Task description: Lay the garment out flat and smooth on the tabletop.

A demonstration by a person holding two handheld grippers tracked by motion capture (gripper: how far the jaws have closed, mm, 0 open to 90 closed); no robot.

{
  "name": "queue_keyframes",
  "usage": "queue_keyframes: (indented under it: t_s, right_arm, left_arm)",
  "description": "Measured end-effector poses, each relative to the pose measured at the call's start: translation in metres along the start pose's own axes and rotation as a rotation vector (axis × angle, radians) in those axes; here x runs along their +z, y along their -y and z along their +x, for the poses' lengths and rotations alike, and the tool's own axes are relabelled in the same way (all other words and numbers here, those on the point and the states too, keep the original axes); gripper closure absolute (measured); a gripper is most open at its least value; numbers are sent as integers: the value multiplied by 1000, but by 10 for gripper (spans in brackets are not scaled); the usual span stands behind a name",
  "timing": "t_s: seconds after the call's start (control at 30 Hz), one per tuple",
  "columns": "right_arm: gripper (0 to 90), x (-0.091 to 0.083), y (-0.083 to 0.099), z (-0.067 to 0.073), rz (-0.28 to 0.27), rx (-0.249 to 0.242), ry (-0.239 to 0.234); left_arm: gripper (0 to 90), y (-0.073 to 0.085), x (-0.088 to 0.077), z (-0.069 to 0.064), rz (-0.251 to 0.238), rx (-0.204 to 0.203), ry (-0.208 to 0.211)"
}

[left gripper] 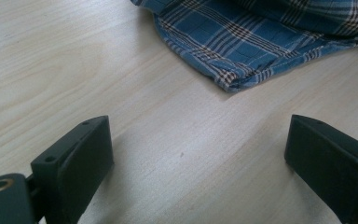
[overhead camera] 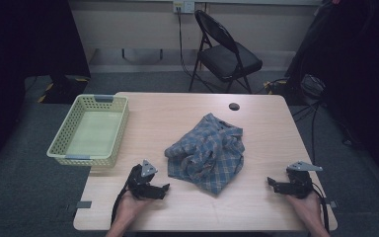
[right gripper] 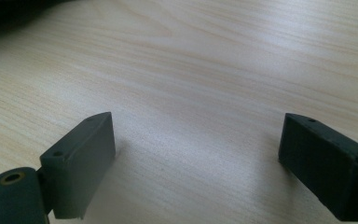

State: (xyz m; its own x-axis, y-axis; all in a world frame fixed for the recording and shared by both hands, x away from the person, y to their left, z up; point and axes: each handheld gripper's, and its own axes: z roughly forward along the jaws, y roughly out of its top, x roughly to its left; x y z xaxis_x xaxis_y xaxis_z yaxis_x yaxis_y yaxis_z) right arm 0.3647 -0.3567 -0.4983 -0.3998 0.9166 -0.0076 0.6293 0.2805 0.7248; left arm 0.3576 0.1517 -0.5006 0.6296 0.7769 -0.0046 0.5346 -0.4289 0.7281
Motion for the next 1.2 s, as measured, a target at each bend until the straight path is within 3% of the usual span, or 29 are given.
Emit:
queue_keyframes:
  t_s: [0.47,0.67,0.8,0.97,1.1,1.2]
  right_arm:
    - [110,-2,0,-1,13,-5,-7]
    - [135,-7,0,0,-4,-5,-46]
    - [142,-10,-4,0,-54,-6,-66]
    - [172,-15,-6,3,-68,-4,-85]
    - [174,-21,-11,6,-105,-11,-125]
    - [175,-24,-14,8,-110,-17,-158]
  left_arm:
    - [70,0,-1,3,2,-13,-13]
    - [83,1,-3,4,0,-6,5]
    - [101,-3,-7,2,-32,-14,7]
    - [124,-8,-14,-2,-83,-31,19]
    - [123,-16,-18,-10,-93,-11,33]
    - [154,-23,-20,-17,-116,26,38]
